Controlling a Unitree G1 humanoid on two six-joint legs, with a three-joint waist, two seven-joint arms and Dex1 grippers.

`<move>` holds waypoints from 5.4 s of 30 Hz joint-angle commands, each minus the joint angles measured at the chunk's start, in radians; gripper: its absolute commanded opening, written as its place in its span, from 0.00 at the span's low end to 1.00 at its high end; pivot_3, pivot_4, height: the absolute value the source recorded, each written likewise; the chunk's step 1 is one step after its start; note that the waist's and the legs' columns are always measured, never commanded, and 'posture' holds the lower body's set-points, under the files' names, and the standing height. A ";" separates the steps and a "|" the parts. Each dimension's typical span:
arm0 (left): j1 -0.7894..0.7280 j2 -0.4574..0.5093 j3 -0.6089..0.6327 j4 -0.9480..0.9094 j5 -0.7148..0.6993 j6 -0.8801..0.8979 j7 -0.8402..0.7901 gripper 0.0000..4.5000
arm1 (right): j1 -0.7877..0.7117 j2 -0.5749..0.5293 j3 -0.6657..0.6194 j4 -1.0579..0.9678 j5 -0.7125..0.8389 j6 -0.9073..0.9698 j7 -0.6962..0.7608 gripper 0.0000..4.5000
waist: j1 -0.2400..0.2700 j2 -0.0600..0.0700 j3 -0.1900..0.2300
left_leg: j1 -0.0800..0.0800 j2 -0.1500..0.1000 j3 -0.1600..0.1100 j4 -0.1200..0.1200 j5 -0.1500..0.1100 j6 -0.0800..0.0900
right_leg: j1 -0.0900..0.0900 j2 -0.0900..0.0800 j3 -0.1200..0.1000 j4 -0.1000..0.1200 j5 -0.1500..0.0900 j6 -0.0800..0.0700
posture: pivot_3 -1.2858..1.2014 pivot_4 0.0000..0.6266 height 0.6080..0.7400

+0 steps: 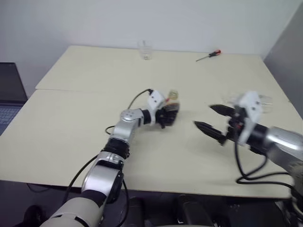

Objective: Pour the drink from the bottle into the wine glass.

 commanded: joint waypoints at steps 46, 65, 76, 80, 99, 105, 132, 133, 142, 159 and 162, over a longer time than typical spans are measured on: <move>0.533 0.372 0.336 -0.884 -0.265 0.484 0.276 1.00 | -0.167 0.121 0.211 0.325 -0.275 -0.148 0.223 1.00 | 0.017 -0.004 -0.001 | -0.002 0.002 0.007 -0.001 0.000 -0.001 | -0.005 -0.004 -0.002 0.007 0.002 -0.006 | 0.52 0.24 1.00; 0.307 0.471 0.288 -1.036 -0.503 0.619 0.137 1.00 | -0.033 0.064 -0.496 0.565 -0.054 -0.126 -0.052 1.00 | 0.021 -0.008 0.000 | -0.001 0.000 0.008 -0.001 0.000 -0.001 | -0.004 -0.004 -0.001 0.005 0.001 -0.006 | 0.52 0.24 1.00; 0.191 0.357 -0.099 -0.825 -0.321 0.441 -0.078 1.00 | -0.158 0.194 -0.730 0.954 0.000 -0.266 -0.360 1.00 | 0.012 -0.004 0.001 | 0.000 0.000 0.009 -0.003 0.000 -0.001 | -0.005 -0.002 0.002 0.006 0.001 -0.006 | 0.52 0.24 1.00; 0.167 0.306 -0.138 -0.779 -0.294 0.406 -0.113 1.00 | -0.226 0.178 -0.765 1.123 0.022 -0.340 -0.344 1.00 | 0.013 -0.004 0.001 | -0.001 0.000 0.009 -0.003 0.000 -0.001 | -0.005 -0.002 0.002 0.006 0.001 -0.006 | 0.52 0.24 1.00; 0.176 0.265 -0.135 -0.816 -0.250 0.424 -0.098 1.00 | -0.511 0.072 -0.899 1.850 0.095 -0.751 -0.292 1.00 | 0.010 -0.003 0.001 | 0.000 0.000 0.008 -0.002 0.000 -0.001 | -0.002 -0.002 0.002 0.003 0.001 -0.005 | 0.52 0.24 1.00; 0.181 0.271 -0.123 -0.846 -0.256 0.451 -0.090 1.00 | -0.548 0.067 -0.909 1.926 0.092 -0.839 -0.306 0.88 | 0.002 -0.003 0.001 | 0.001 0.000 0.007 -0.002 0.000 -0.001 | 0.000 -0.002 0.001 0.001 0.001 -0.005 | 0.52 0.24 1.00; 0.402 0.375 0.008 -0.955 -0.313 0.539 -0.029 1.00 | -0.105 0.298 0.024 0.899 -0.397 -0.823 0.058 0.04 | -0.010 0.001 0.001 | 0.000 0.003 0.006 -0.015 0.001 -0.001 | -0.009 -0.001 0.003 0.001 0.000 -0.008 | 0.52 0.24 1.00; 0.405 0.376 0.020 -0.957 -0.328 0.554 -0.028 1.00 | -0.098 0.299 0.054 0.895 -0.423 -0.825 0.065 0.04 | -0.008 0.001 0.002 | 0.000 0.003 0.006 -0.015 0.001 -0.002 | -0.009 -0.001 0.002 0.001 0.000 -0.009 | 0.52 0.24 1.00; 0.481 0.399 0.090 -0.963 -0.354 0.572 0.008 1.00 | -0.181 0.421 0.136 1.208 -0.584 -1.076 0.029 0.04 | 0.017 0.000 0.002 | 0.000 0.001 0.007 -0.006 0.001 -0.002 | -0.005 -0.004 0.000 0.002 0.000 -0.008 | 0.52 0.24 1.00; 0.514 0.388 0.077 -0.984 -0.356 0.584 0.038 1.00 | -0.095 0.397 0.146 1.293 -0.627 -1.092 0.111 0.03 | 0.016 -0.002 0.000 | 0.002 0.002 0.006 -0.004 0.001 -0.002 | -0.005 -0.003 0.000 0.008 0.000 -0.009 | 0.52 0.24 1.00; 0.504 0.387 0.073 -0.973 -0.354 0.580 0.035 1.00 | -0.094 0.398 0.148 1.270 -0.620 -1.075 0.128 0.03 | 0.016 -0.002 0.000 | 0.002 0.002 0.006 -0.004 0.001 -0.002 | -0.005 -0.003 0.000 0.009 -0.001 -0.009 | 0.52 0.24 1.00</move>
